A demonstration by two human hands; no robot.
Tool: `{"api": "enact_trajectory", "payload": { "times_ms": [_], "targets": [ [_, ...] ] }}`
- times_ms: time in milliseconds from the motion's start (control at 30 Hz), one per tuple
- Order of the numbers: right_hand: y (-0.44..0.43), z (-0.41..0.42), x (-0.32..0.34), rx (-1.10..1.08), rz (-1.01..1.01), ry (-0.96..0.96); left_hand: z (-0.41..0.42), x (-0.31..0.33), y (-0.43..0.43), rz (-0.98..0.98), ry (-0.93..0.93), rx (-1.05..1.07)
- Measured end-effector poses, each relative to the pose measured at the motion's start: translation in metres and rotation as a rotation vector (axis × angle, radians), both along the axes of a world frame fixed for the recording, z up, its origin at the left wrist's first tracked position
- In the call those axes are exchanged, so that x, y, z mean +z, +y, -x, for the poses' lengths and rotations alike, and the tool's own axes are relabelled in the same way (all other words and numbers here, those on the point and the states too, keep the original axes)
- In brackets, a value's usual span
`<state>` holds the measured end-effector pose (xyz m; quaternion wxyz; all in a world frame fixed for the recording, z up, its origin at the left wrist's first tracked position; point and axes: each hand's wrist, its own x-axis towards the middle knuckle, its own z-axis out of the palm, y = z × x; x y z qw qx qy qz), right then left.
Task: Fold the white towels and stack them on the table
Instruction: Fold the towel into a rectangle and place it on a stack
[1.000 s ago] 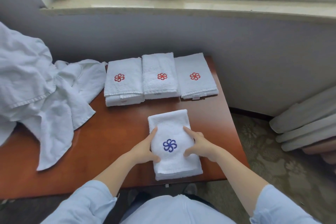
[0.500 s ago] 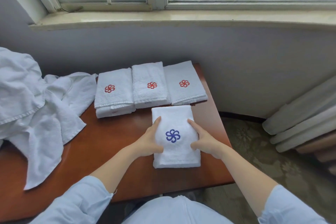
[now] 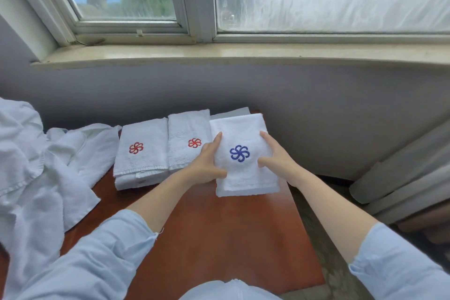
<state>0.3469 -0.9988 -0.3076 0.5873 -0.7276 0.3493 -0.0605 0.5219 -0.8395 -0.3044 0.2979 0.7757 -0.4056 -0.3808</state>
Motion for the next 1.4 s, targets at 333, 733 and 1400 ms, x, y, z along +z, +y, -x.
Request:
{"api": "enact_trajectory", "payload": {
  "times_ms": [333, 733, 1400],
  "targets": [
    [-0.082, -0.070, -0.013, 0.017, -0.031, -0.006, -0.056, -0.015, -0.077, -0.029, 0.070, 0.100],
    [-0.127, -0.108, -0.092, 0.082, -0.099, 0.142, -0.086, -0.077, -0.127, -0.336, 0.050, 0.094],
    [-0.043, -0.053, -0.046, 0.467, 0.715, 0.505, -0.026, -0.044, -0.055, -0.209, -0.435, -0.120]
  ]
}}
